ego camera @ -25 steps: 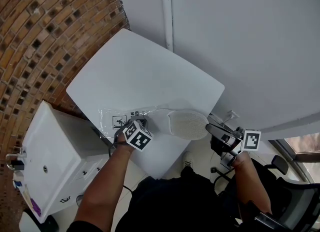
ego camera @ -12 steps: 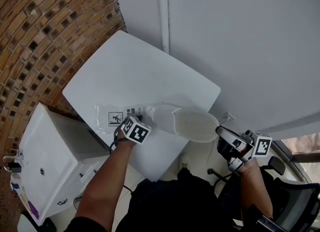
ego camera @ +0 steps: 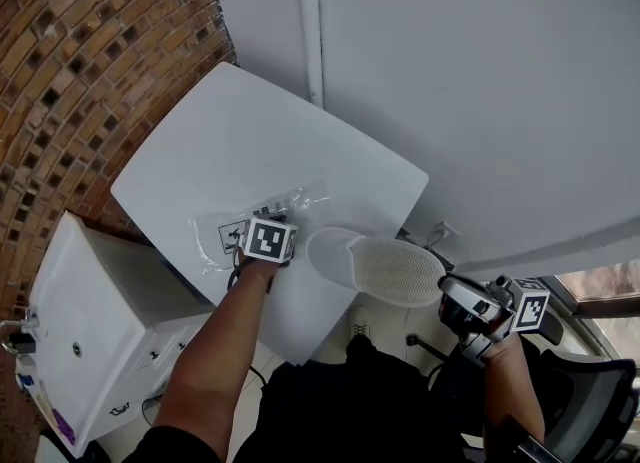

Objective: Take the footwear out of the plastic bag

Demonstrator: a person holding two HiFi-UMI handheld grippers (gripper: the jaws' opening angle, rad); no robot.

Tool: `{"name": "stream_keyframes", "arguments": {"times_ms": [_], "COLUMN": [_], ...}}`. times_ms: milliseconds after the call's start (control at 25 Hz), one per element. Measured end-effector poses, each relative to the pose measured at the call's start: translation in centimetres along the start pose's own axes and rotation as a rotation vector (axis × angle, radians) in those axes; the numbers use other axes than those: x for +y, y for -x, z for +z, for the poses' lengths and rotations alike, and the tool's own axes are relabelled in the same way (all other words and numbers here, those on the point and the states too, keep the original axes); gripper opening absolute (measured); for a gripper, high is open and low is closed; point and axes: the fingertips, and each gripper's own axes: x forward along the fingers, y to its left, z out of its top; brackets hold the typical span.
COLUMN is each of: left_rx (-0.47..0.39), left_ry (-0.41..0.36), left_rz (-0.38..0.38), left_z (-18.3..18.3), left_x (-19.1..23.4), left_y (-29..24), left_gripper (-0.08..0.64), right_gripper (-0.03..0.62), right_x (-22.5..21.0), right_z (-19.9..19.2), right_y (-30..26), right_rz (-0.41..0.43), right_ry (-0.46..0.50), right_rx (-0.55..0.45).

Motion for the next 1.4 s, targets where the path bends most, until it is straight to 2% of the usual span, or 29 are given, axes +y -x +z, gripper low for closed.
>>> {"name": "stream_keyframes", "arguments": {"times_ms": [120, 200, 400, 560, 680, 800, 960, 1080, 1280, 1400], "left_rx": [-0.03, -0.073, -0.206, -0.304, -0.319, -0.32, -0.316, -0.304, -0.262, -0.247], "left_ry": [0.052, 0.046, 0.045, 0.057, 0.04, 0.087, 0.185, 0.263, 0.367, 0.403], "left_rz": [-0.058, -0.08, -0.097, -0.041, 0.034, 0.077, 0.125, 0.146, 0.163, 0.156], "left_z": [0.7, 1.4, 3.0, 2.4, -0.2, -3.5, -8.1, -11.5, -16.5, -18.0], "left_x": [-1.1, -1.5, -1.4, -0.1, 1.0, 1.8, 2.4, 2.1, 0.0, -2.2], "left_y": [0.5, 1.5, 5.9, 11.2, 15.2, 18.2, 21.2, 22.1, 22.0, 21.9], "left_gripper": [0.027, 0.079, 0.115, 0.103, 0.081, 0.066, 0.052, 0.05, 0.035, 0.035], "right_gripper": [0.035, 0.035, 0.035, 0.035, 0.035, 0.035, 0.032, 0.029, 0.041, 0.051], "right_x": [-0.5, -0.8, -1.5, -1.9, -2.5, -4.1, -8.4, -11.4, -16.3, -18.0], "right_z": [-0.5, -0.8, -2.0, -4.3, -6.6, -8.7, -10.4, -11.0, -10.8, -10.7], "right_y": [0.0, -0.3, -2.0, -5.2, -8.0, -10.6, -12.7, -12.5, -11.1, -10.9], "right_rz": [-0.003, 0.007, 0.043, 0.092, 0.121, 0.126, 0.035, -0.07, -0.334, -0.446], "right_ry": [-0.015, -0.029, -0.062, -0.103, -0.133, -0.151, -0.157, -0.13, 0.062, 0.216], "right_rx": [0.024, 0.044, 0.122, 0.222, 0.306, 0.374, 0.421, 0.447, 0.505, 0.562]}}
